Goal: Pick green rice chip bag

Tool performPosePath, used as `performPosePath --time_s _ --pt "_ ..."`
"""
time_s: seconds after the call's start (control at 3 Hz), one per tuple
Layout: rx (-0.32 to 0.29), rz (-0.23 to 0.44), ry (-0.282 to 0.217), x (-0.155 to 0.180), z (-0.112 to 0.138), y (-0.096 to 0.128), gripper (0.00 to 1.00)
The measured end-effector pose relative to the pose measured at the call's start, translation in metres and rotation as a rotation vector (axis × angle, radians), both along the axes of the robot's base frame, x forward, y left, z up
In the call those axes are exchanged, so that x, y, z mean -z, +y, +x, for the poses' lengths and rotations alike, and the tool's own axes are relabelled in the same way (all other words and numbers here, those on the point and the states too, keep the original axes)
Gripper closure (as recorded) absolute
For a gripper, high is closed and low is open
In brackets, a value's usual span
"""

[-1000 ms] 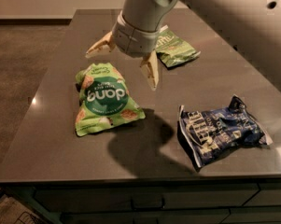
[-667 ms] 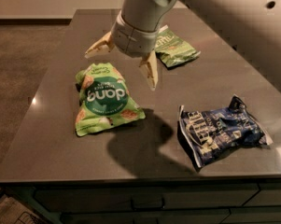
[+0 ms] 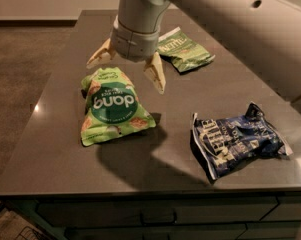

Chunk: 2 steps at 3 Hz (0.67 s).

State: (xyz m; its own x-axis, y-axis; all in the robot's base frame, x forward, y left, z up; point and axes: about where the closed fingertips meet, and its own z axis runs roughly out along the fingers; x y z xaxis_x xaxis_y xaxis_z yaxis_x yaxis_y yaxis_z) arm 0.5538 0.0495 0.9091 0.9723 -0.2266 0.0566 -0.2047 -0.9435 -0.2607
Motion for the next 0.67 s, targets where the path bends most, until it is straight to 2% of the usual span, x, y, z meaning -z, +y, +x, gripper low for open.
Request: performPosePath --time_s 0.33,0.67 --pt "-0.087 -0.081 -0.009 0.013 0.008 0.008 0.0" --pt "-0.199 -0.106 0.0 0.024 0.013 0.023 0.0"
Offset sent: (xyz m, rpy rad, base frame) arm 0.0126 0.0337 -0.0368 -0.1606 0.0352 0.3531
